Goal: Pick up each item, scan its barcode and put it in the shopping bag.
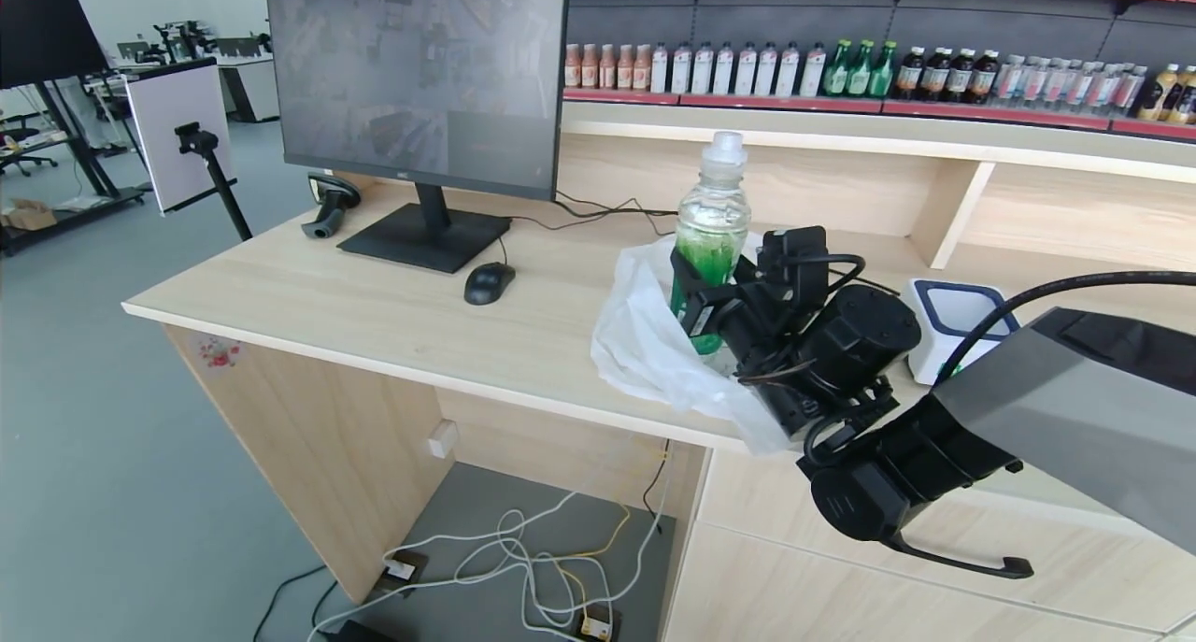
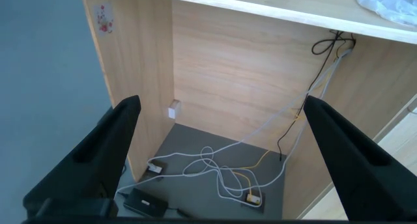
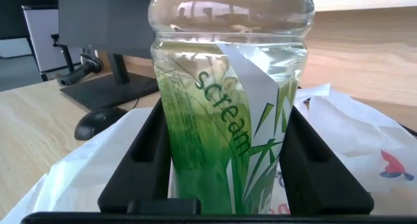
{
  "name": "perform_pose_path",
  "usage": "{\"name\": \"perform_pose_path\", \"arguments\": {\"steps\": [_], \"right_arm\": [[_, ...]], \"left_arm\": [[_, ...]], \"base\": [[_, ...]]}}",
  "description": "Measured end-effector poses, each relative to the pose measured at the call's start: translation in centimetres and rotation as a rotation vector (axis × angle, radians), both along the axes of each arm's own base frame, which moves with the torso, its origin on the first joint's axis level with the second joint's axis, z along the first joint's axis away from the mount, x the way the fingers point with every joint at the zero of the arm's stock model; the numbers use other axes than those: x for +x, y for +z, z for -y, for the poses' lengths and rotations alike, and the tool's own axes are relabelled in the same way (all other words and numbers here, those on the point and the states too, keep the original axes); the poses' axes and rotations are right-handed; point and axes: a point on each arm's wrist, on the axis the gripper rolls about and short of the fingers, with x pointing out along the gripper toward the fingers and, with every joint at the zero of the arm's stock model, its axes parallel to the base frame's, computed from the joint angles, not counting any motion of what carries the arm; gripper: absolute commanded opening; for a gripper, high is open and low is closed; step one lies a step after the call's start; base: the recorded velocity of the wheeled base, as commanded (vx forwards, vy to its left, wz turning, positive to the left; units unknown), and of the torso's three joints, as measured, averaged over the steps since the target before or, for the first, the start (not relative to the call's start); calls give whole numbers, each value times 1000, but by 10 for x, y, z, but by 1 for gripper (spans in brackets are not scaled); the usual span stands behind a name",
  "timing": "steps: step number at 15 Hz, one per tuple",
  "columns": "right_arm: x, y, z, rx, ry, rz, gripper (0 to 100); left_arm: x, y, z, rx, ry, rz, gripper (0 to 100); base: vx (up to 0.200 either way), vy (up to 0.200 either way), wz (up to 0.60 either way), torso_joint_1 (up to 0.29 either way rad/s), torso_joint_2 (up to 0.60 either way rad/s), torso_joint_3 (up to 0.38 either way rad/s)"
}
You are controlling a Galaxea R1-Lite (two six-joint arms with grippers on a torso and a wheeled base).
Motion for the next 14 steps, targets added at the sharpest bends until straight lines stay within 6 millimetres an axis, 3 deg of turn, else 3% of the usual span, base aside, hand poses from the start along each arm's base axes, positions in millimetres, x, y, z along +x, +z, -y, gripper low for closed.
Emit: {"name": "perform_pose_path", "arguments": {"steps": [6,7,14], "right_arm": [[0,-6,0,-12,0,-20,0],[0,-8,1,-16,-1,-27,100],[-5,-9,2,-24,2,-41,100]], "left_arm": [[0,0,0,0,0,0,100],[0,0,0,0,0,0,100],[0,0,0,0,0,0,100]], "base": [[0,0,0,0,0,0],[0,0,0,0,0,0],[0,0,0,0,0,0]]}}
